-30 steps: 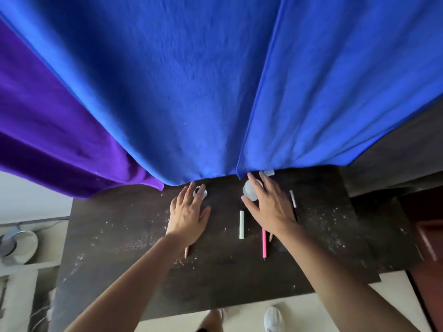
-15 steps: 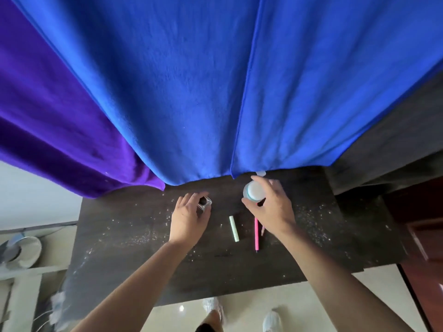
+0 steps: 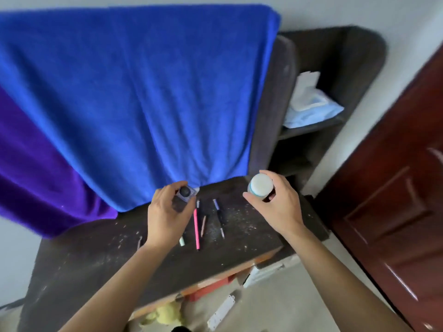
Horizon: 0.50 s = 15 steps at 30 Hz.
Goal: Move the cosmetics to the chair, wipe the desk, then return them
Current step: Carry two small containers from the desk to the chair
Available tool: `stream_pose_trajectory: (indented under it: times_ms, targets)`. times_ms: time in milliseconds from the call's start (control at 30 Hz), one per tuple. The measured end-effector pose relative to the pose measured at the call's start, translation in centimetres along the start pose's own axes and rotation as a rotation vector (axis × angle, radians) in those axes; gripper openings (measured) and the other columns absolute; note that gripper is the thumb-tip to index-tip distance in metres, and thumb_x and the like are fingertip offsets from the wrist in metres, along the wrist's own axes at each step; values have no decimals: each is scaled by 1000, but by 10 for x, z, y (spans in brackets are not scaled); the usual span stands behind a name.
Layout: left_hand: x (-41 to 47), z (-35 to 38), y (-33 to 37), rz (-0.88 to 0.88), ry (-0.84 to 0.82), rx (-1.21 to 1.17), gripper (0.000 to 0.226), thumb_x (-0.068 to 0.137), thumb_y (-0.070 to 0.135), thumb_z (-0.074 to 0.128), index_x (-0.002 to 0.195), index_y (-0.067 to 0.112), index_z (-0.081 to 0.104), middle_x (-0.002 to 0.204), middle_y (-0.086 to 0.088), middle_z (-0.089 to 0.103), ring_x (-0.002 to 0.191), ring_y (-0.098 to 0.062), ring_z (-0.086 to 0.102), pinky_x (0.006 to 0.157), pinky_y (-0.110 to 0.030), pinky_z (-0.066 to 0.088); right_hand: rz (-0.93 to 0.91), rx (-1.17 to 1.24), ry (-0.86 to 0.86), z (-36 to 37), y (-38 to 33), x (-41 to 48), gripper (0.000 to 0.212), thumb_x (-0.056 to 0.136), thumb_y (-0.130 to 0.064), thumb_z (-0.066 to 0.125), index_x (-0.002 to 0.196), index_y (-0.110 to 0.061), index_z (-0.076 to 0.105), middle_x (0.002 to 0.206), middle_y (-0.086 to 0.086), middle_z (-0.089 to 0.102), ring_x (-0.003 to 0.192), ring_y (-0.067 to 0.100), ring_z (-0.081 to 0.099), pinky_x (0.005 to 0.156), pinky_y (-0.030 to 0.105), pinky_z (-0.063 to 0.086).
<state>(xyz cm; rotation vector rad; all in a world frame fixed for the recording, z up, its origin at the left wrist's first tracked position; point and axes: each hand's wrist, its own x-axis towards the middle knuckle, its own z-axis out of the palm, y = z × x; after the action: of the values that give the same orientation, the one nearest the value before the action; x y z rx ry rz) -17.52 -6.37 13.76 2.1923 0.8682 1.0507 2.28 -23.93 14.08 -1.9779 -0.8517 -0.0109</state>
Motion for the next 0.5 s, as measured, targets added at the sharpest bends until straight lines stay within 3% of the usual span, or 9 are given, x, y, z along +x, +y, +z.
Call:
stream_pose_trajectory:
  times_ms: [133, 300, 433, 500]
  targets:
    - [5, 19, 33, 155, -130, -148, 36, 79, 23, 82, 110, 31, 66, 92, 29, 58, 82, -11, 59, 76, -7, 39, 118, -95, 221, -58, 9, -43, 68, 68, -50, 87, 128, -34, 59, 123, -17, 64, 113, 5, 60, 96, 39, 54]
    - [-9, 50, 83, 312, -351, -326, 37, 77, 19, 83, 111, 26, 68, 90, 30, 56, 82, -13, 62, 80, -23, 47, 306, -188, 477, -119, 5, -127, 68, 68, -58, 85, 127, -41, 56, 121, -20, 66, 112, 6, 64, 96, 40, 56]
    - [-53, 79, 138, 404, -611, -432, 35, 79, 22, 82, 111, 26, 69, 94, 20, 63, 89, -10, 61, 85, -26, 50, 455, -245, 693, -162, -5, -211, 67, 65, -67, 81, 123, -51, 53, 118, -30, 65, 103, -4, 64, 89, 23, 55]
    - [-89, 93, 174, 456, -723, -482, 33, 80, 26, 81, 111, 27, 69, 95, 18, 65, 89, -9, 60, 86, -21, 48, 508, -295, 800, -189, -13, -258, 63, 64, -73, 77, 119, -55, 51, 117, -36, 62, 100, -9, 61, 82, 12, 50]
